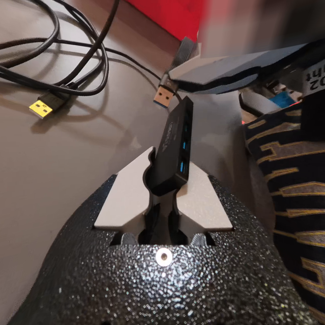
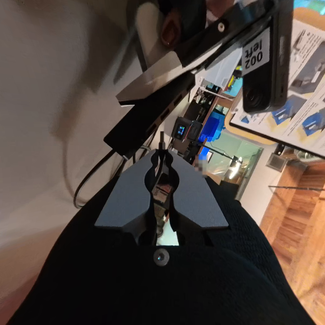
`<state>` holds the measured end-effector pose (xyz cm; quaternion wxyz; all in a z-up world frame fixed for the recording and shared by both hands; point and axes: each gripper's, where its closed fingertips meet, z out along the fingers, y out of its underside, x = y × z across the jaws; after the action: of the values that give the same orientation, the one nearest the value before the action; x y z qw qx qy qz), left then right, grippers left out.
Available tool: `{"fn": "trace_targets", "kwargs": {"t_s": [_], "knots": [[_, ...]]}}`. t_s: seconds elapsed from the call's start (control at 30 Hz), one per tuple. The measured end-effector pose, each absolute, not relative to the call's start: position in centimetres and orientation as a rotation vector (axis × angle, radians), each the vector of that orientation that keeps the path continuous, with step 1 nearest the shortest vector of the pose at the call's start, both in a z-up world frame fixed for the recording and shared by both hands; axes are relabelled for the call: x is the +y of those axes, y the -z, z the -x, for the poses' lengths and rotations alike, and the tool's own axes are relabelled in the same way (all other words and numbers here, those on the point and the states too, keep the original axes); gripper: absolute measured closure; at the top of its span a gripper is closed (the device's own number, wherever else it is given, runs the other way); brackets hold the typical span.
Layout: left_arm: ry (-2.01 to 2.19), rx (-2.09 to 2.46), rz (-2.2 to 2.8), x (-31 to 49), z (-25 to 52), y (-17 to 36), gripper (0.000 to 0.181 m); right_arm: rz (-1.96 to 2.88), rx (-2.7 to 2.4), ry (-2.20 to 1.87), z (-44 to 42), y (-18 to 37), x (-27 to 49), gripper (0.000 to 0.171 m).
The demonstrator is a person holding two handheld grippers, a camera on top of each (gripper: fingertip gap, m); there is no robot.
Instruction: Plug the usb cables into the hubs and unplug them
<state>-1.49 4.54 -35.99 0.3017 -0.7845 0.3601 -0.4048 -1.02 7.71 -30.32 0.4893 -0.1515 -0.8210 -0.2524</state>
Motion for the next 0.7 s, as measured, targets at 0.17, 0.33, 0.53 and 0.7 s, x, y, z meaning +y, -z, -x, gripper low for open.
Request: {"fn": "trace_targets", "kwargs": {"t_s": [0.17,0.33,0.53,0.7], "knots": [[0.900,1.010,2.062,4.4,1.9,36.4,0.168,0.575,-1.900,0.559,0.7,31.3,8.4,0.166],[0.785,0.986,2.057,4.7,2.7,36.6,0.157,0.772,-1.771,0.478,1.2,31.9,8.8,0.166],[0.789,0.976,2.062,4.5,2.8,36.5,0.158,0.949,-1.556,0.368,2.6,30.4,8.5,0.166],[0.891,1.067,2.047,3.0,2.1,36.6,0.170,0.669,-1.747,0.439,2.4,29.7,7.4,0.166]]}}
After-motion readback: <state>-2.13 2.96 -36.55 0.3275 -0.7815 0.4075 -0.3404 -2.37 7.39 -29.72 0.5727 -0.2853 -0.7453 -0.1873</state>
